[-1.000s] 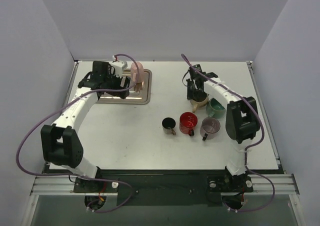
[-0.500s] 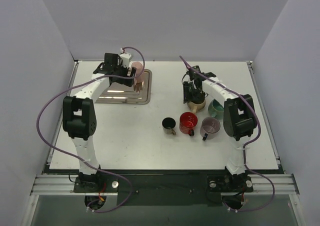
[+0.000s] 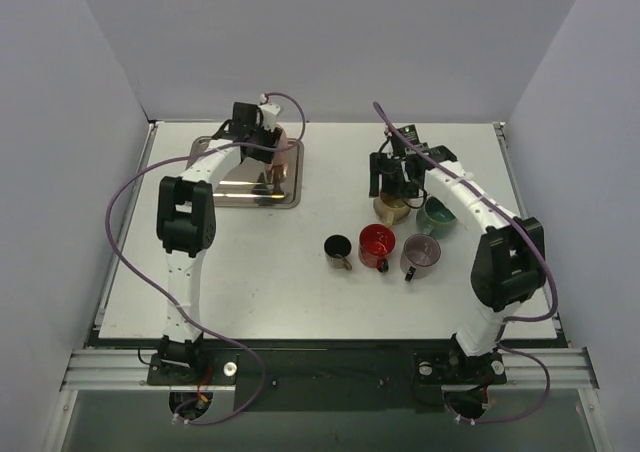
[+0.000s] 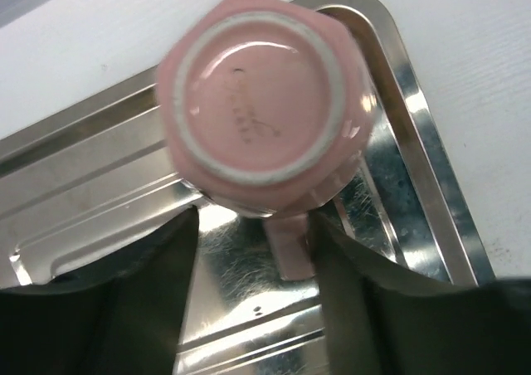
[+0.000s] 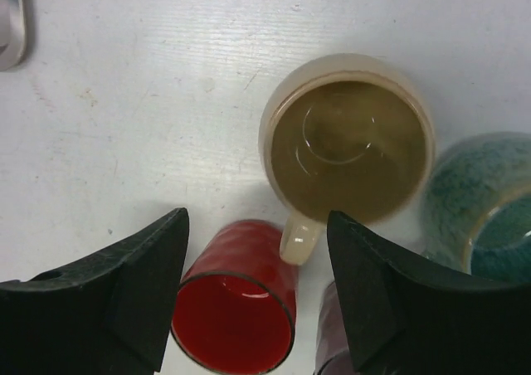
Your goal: Turn the mug right side up
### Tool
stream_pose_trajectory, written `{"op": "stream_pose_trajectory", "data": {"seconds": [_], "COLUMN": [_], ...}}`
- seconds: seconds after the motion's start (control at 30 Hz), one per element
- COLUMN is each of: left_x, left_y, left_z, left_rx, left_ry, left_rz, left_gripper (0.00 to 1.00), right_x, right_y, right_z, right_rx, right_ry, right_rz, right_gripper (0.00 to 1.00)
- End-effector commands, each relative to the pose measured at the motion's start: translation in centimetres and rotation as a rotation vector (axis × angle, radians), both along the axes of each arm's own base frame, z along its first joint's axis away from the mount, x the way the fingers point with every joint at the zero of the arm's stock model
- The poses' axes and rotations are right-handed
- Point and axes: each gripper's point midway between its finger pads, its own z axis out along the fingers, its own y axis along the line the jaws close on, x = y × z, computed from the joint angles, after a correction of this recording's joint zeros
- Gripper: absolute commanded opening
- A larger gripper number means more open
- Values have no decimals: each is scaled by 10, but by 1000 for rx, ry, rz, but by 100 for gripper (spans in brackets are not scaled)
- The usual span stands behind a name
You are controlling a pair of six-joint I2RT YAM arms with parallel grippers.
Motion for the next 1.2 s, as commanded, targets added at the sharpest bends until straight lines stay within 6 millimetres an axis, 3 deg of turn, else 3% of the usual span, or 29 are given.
{"op": "stream_pose_trajectory", "data": {"seconds": [0.0, 0.07, 0.17, 0.2, 0.27, 0.3, 0.33, 0.37, 0.4, 0.43, 0.47, 0.5, 0.53, 0.57, 0.6, 0.7, 0.73, 0.77, 0.8, 0.83, 0.87, 1.0, 1.17], "left_x": [12, 13, 7, 4, -6, -13, -20, -34, -39, -60, -70, -96, -109, -139, -153, -224, -248, -262, -286, -298, -315, -360, -384], "left_y": [-1, -1, 0, 2, 4, -1, 5, -4, -2, -14, -19, -33, -39, -51, -57, -74, -79, -82, -86, -90, -91, -102, -111], "left_z": [-2, -6, -1, 1, 22, 46, 56, 85, 98, 129, 144, 172, 181, 207, 215, 266, 288, 288, 312, 310, 327, 342, 343], "left_rx": [70, 86, 69, 57, -22, -102, -140, -231, -274, -363, -405, -471, -504, -578, -613, -756, -787, -828, -852, -893, -905, -935, -934], "left_ry": [-30, -15, 8, 16, 24, 19, 27, 24, 20, 25, 25, 36, 48, 58, 75, 103, 78, 118, 72, 121, 78, 98, 119], "left_rz": [-1, 4, 0, 8, 24, 21, 31, 4, 0, -54, -93, -172, -202, -282, -311, -458, -531, -531, -612, -608, -661, -734, -772], "left_gripper": [54, 41, 0, 0, 0, 0, 0, 0, 0, 0, 0, 0, 0, 0, 0, 0, 0, 0, 0, 0, 0, 0, 0], "right_x": [-16, -22, -32, -35, -42, -45, -51, -55, -62, -65, -72, -77, -83, -87, -92, -109, -120, -125, -135, -144, -150, -174, -207], "right_y": [-4, -4, -5, -3, -1, 2, 11, 16, 29, 37, 49, 60, 70, 76, 84, 95, 98, 100, 104, 110, 113, 123, 131], "right_z": [29, 36, 49, 51, 73, 78, 91, 100, 116, 123, 142, 151, 169, 179, 201, 249, 254, 268, 274, 284, 291, 322, 351], "right_rx": [-18, -18, -20, -23, -15, -12, 3, 16, 49, 77, 140, 195, 283, 341, 449, 663, 712, 760, 805, 855, 898, 1037, 1131], "right_ry": [-77, -94, -133, -145, -210, -231, -278, -308, -371, -406, -479, -509, -579, -607, -686, -841, -849, -895, -900, -931, -942, -1003, -1065], "right_rz": [17, 22, 34, 40, 51, 63, 94, 113, 151, 172, 193, 223, 225, 236, 226, 233, 239, 239, 244, 254, 253, 292, 407], "right_gripper": [64, 65, 68, 68, 71, 71, 75, 75, 84, 85, 89, 90, 90, 90, 91, 91, 91, 91, 91, 91, 91, 85, 69]}}
